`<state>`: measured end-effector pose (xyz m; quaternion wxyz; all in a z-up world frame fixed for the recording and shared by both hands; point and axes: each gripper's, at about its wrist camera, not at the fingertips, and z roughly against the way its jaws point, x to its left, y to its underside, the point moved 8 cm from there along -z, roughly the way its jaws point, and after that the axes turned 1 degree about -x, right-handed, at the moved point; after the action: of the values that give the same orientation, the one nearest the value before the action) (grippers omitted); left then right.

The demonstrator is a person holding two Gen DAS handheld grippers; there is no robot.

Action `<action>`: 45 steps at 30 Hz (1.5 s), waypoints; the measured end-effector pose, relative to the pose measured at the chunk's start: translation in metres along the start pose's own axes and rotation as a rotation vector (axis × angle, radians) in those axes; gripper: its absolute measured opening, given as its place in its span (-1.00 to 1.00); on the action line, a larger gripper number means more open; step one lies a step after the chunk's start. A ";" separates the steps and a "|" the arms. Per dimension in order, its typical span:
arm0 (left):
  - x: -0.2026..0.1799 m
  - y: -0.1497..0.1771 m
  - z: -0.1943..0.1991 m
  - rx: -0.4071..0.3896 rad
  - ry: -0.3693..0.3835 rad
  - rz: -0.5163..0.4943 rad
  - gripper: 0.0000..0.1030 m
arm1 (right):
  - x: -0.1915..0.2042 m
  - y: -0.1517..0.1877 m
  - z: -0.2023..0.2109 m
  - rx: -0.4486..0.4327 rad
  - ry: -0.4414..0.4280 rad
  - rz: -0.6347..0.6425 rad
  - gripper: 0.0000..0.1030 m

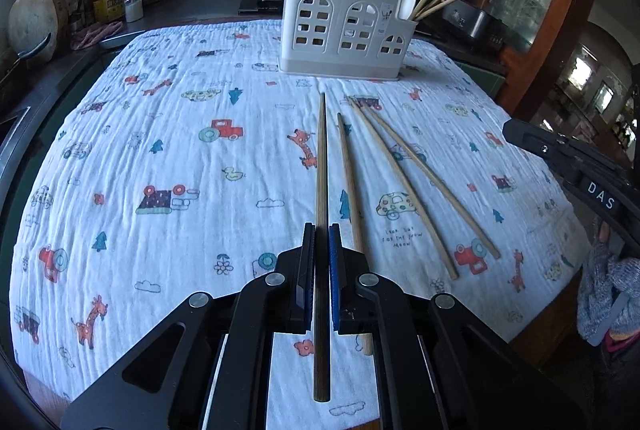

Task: Organize utensils
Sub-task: 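Lift the left tool's chopstick off the cloth while the right tool lifts its own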

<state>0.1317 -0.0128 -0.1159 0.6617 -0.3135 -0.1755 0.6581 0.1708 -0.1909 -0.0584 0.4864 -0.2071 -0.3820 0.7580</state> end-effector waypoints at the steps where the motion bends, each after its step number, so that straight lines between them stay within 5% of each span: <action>1: 0.001 0.002 -0.002 0.005 0.000 0.003 -0.90 | 0.000 0.001 -0.001 0.002 -0.001 0.000 -0.88; 25: 0.010 -0.020 0.021 -0.070 -0.022 -0.004 -0.89 | -0.007 0.079 -0.048 0.197 -0.022 -0.035 -0.77; 38: 0.009 -0.034 0.025 -0.085 -0.014 -0.018 -0.90 | -0.007 0.073 -0.045 0.186 0.012 0.007 -0.87; 45: 0.008 -0.046 0.028 -0.100 -0.014 -0.029 -0.90 | -0.006 0.028 -0.016 0.074 0.014 0.040 -0.87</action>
<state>0.1489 0.0033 -0.0668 0.6535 -0.3392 -0.2173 0.6409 0.1680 -0.1969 -0.0904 0.4812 -0.2018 -0.3462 0.7797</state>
